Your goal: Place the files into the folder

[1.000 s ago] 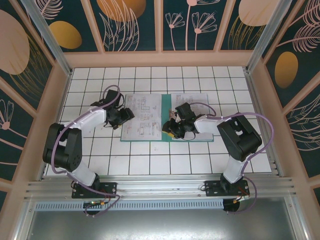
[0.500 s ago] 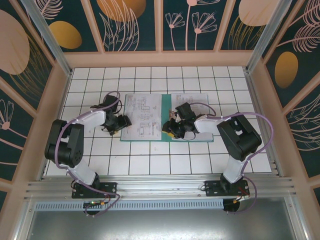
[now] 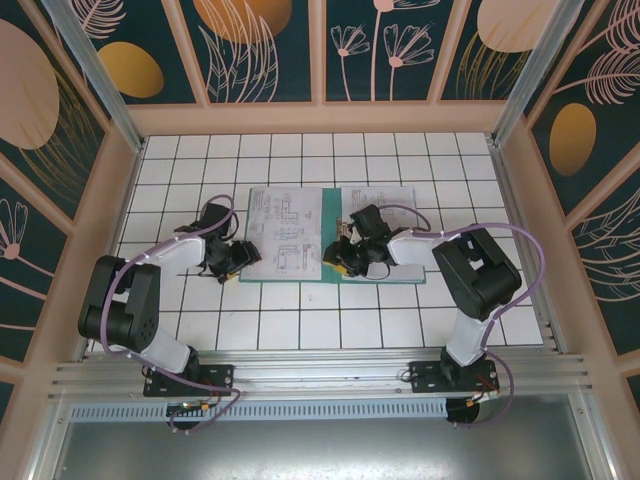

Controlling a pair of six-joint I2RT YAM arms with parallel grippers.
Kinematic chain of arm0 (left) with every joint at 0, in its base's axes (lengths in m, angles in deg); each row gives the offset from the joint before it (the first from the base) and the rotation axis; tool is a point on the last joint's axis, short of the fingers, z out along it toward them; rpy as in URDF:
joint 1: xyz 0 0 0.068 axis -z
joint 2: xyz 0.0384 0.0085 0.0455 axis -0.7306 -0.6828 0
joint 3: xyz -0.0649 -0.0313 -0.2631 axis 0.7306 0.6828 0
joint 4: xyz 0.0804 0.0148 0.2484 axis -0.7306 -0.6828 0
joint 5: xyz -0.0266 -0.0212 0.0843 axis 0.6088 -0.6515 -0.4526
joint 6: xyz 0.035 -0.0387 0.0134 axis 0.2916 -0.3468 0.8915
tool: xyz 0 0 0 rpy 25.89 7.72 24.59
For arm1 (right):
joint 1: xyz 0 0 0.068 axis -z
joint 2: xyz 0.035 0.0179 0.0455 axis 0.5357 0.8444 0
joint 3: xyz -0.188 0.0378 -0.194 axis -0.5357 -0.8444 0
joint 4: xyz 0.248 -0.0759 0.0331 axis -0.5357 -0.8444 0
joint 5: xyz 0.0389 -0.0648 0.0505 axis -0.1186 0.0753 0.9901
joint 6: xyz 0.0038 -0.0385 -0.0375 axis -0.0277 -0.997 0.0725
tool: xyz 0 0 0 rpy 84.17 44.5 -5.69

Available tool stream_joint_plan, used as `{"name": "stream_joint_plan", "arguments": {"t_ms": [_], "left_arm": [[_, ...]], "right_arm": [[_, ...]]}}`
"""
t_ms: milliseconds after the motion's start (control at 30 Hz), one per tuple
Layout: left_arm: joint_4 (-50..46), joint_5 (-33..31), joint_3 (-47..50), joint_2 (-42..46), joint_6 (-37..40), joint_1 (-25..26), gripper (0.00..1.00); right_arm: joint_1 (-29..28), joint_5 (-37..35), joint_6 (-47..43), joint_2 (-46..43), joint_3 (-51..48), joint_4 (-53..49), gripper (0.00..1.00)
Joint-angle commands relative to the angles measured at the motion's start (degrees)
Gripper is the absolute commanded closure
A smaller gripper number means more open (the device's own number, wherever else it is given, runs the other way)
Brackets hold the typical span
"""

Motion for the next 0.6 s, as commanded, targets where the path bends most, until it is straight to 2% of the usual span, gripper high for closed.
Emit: {"name": "stream_joint_plan", "arguments": {"t_ms": [0, 367, 567], "left_arm": [[-0.5, 6.9, 2.4, -1.6, -2.7, 1.3, 0.30], [-0.2, 8.5, 3.0, -0.4, -5.7, 5.1, 0.32], [-0.9, 8.3, 3.9, 1.4, -6.0, 5.4, 0.32]], "right_arm": [[-0.3, -1.5, -0.5, 3.5, -1.1, -5.0, 0.59], [-0.3, -1.5, -0.2, 3.6, -1.0, -4.8, 0.59], [-0.3, -1.3, -0.1, 3.7, -1.2, -4.6, 0.59]]}}
